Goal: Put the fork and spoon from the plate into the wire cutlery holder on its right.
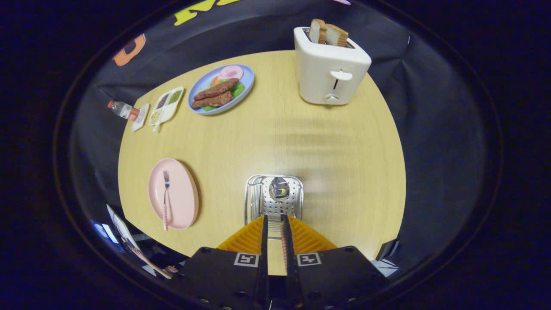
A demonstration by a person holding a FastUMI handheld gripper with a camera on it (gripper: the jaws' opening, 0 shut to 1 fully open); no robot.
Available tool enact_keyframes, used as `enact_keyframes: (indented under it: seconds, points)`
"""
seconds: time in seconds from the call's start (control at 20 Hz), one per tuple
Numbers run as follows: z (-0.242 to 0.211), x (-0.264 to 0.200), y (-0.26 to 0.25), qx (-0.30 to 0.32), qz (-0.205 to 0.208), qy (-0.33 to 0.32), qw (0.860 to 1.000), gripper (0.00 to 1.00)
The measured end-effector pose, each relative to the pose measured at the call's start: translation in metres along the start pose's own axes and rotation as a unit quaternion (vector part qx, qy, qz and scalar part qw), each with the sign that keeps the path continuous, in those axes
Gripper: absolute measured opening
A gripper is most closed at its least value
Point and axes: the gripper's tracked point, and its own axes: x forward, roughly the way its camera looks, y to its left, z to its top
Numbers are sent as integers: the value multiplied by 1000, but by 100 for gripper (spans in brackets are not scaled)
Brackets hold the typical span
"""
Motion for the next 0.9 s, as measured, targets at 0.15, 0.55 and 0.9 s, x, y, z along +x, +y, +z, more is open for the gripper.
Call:
enact_keyframes:
  seconds: [0.15,0.55,0.9]
  points:
    - [2,-15,28,6,30,-25,999,36]
    - [-33,0,127,-13,59,-46,997,56]
    - [-65,40,212,-17,63,-48,997,80]
